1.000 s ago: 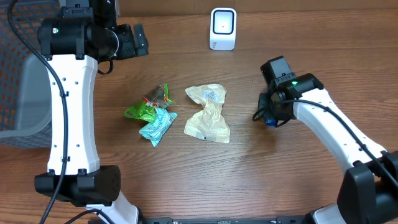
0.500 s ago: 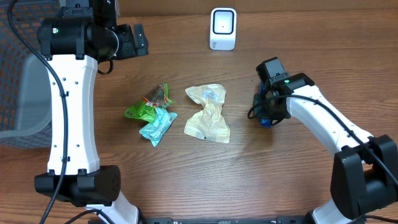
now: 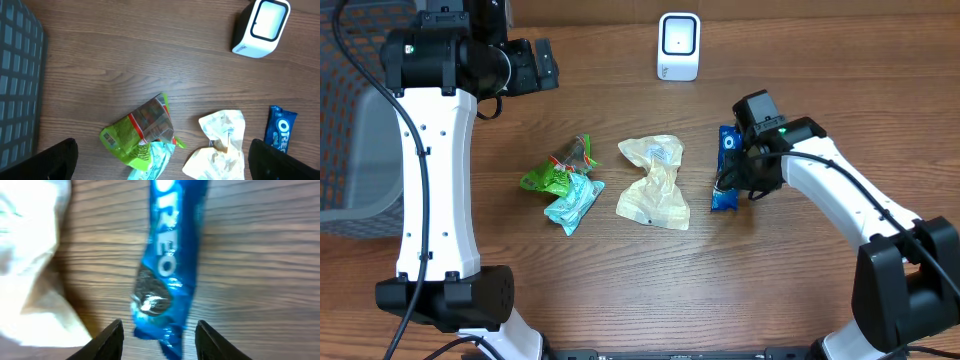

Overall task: Scan the item barcode
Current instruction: 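Hold the Oreo pack on the table with the right gripper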

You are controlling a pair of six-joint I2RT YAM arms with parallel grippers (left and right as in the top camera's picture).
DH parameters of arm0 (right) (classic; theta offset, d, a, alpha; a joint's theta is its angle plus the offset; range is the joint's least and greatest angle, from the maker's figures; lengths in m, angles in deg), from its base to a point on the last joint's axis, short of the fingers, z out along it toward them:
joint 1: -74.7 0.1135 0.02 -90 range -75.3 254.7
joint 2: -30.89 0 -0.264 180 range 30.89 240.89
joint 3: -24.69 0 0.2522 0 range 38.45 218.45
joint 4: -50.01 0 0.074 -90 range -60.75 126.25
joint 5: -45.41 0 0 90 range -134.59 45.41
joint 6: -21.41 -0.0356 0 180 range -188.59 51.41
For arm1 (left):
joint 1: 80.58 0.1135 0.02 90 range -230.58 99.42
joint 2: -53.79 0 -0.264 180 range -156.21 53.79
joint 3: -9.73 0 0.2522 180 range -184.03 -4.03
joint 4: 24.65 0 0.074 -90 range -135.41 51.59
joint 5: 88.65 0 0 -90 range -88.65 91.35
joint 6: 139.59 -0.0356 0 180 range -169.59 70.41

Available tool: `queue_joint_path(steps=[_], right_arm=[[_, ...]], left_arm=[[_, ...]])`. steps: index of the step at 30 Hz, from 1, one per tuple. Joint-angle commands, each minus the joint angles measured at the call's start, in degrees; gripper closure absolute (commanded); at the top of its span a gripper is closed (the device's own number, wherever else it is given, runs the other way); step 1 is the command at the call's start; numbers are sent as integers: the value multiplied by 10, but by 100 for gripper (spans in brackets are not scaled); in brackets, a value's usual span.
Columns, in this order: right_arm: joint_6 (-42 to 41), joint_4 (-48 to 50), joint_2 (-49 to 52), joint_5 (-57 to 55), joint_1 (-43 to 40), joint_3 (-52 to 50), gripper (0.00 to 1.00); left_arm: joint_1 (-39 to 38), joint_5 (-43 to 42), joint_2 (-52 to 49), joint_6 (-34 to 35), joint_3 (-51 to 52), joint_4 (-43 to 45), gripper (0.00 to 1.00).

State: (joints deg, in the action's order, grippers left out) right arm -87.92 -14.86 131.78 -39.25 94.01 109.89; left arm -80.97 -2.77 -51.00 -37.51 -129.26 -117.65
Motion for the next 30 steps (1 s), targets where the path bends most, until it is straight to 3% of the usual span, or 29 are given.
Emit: queue_joint_path(steps=[1, 18, 30], right_arm=[[-5, 21, -4, 82, -25, 2, 53], [-17, 77, 67, -36, 0, 2, 53], [-1, 104, 109, -47, 1, 2, 53]], left_arm=[[0, -4, 10, 8, -1, 2, 0], [0, -4, 10, 8, -1, 2, 0], [0, -4, 10, 8, -1, 2, 0]])
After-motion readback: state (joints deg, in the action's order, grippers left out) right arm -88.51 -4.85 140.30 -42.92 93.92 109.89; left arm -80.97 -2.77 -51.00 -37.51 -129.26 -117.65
